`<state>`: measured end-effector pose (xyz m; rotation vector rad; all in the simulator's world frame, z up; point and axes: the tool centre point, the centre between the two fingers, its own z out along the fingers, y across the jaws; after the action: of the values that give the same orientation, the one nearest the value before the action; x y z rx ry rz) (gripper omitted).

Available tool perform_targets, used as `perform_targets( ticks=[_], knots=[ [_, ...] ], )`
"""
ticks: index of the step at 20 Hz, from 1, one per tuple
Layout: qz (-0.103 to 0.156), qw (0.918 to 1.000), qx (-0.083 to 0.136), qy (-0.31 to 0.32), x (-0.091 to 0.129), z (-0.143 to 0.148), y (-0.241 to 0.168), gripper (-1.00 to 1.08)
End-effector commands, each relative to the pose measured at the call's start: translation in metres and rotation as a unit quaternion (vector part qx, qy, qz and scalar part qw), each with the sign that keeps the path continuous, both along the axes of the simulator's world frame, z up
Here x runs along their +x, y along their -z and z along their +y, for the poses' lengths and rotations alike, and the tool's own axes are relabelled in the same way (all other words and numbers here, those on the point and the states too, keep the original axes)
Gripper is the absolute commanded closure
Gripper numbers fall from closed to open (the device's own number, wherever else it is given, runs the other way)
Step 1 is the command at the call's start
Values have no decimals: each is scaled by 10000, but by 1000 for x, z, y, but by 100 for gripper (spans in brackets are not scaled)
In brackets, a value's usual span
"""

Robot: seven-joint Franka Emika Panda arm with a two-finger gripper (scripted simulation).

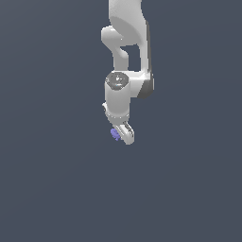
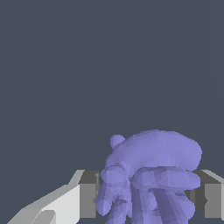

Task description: Pick up the object and move it to a goal position.

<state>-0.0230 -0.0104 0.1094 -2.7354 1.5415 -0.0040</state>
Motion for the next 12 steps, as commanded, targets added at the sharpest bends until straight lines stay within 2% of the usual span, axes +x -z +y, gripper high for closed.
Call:
perform_targets(
  ticks=[1,12],
  knots=[
    [3,10000,-2,0,11,-17,-17,108],
    [9,10000,-4,-2,62,-88,-90,108]
  ],
)
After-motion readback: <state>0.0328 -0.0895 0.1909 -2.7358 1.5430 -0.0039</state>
